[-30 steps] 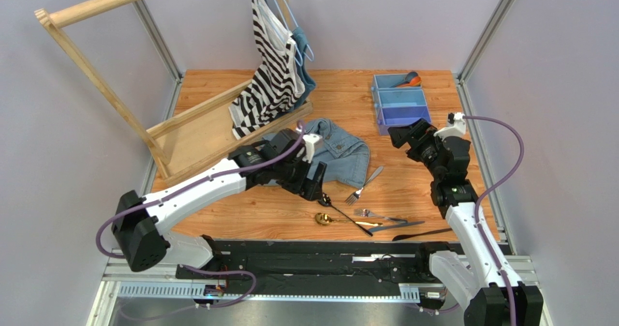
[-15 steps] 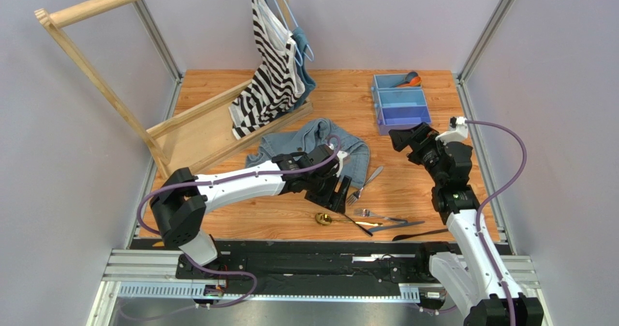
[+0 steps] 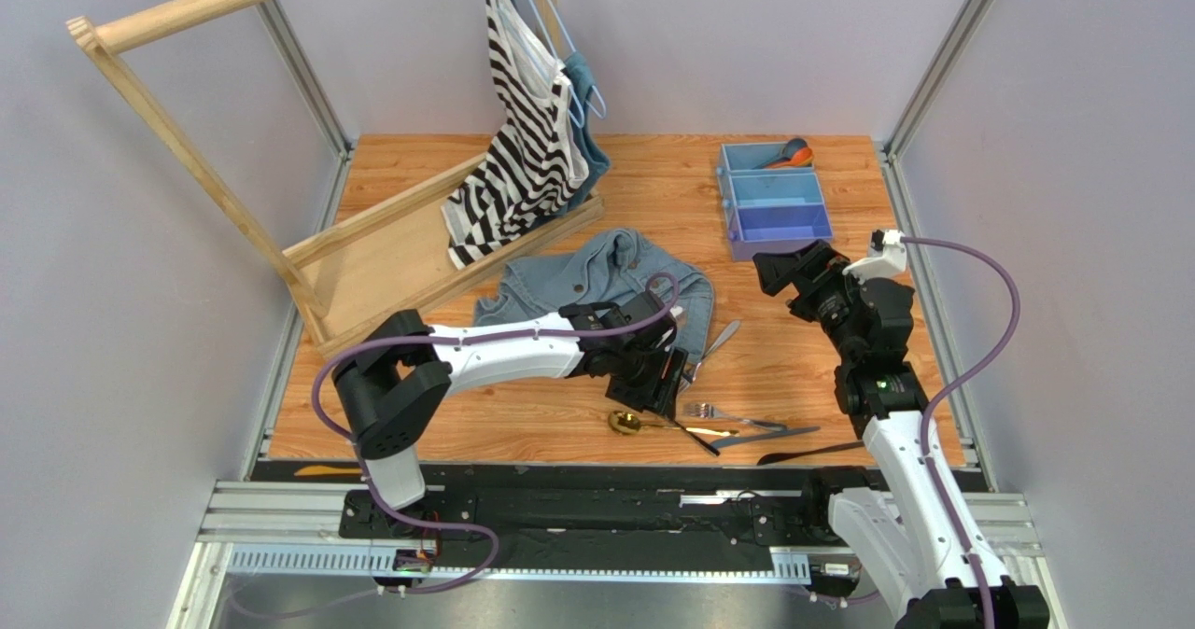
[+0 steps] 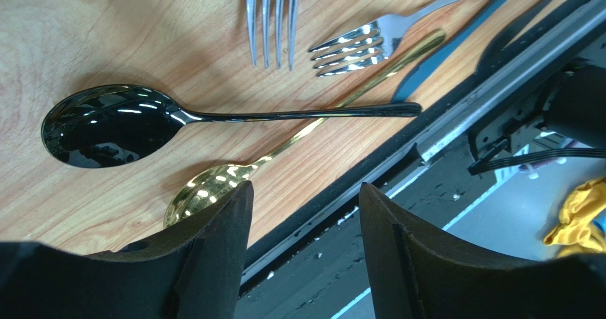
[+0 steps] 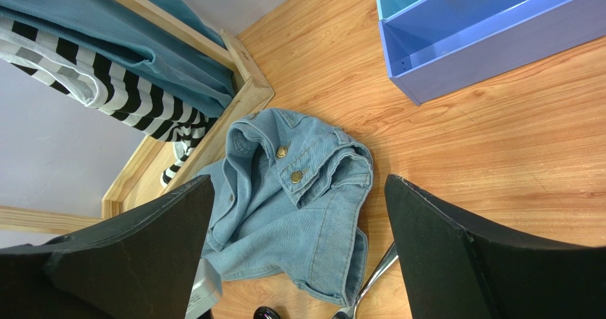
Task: Sort the eating utensils into containers
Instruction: Pick up the spoon from the center of the board.
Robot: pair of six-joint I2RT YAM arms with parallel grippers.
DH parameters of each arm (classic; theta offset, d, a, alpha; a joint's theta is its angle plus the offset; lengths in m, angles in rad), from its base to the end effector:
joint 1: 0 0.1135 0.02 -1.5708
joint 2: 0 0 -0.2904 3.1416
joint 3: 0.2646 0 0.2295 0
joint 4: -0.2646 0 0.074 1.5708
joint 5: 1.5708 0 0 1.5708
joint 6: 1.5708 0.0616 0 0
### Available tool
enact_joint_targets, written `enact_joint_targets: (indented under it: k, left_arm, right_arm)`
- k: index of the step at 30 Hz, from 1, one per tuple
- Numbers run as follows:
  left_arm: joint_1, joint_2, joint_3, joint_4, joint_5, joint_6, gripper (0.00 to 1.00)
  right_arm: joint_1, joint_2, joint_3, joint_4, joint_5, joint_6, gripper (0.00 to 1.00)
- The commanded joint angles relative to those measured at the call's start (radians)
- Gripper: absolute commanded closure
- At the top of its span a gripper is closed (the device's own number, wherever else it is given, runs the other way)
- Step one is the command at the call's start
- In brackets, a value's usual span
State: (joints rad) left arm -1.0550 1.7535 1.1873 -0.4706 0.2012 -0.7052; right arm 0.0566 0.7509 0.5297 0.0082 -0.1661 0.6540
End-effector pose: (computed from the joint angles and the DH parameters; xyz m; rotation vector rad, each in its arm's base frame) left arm 0.1670 -0.3195 0.2152 0.5733 2.7921 -0.7840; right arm 0.1678 0.0197 0.2931 0.4199 1.7801 0.6546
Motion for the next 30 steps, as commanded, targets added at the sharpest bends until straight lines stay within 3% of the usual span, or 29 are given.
enact_joint_targets:
  k: [1,16,20,30]
  left_arm:
    - [-0.007,0.041,0.049,0.020,-0.003,-0.025,0.34]
    - [0.000,0.161,0.138,-0.045,-0.111,-0.045,0.27]
    - [0.019,0.179,0.140,-0.013,-0.079,-0.053,0.22]
    - [0.049,0.225,0.215,-0.106,-0.128,-0.014,0.22]
  right_arm:
    - [0.005,-0.015,0.001,0.018,0.014,-0.014,0.05]
    - [0.006,-0.016,0.001,0.016,0.020,-0.021,0.05]
    - [0.009,-0.012,0.001,0.016,0.027,-0.014,0.05]
    - [0.009,-0.009,0.001,0.013,0.031,-0.019,0.05]
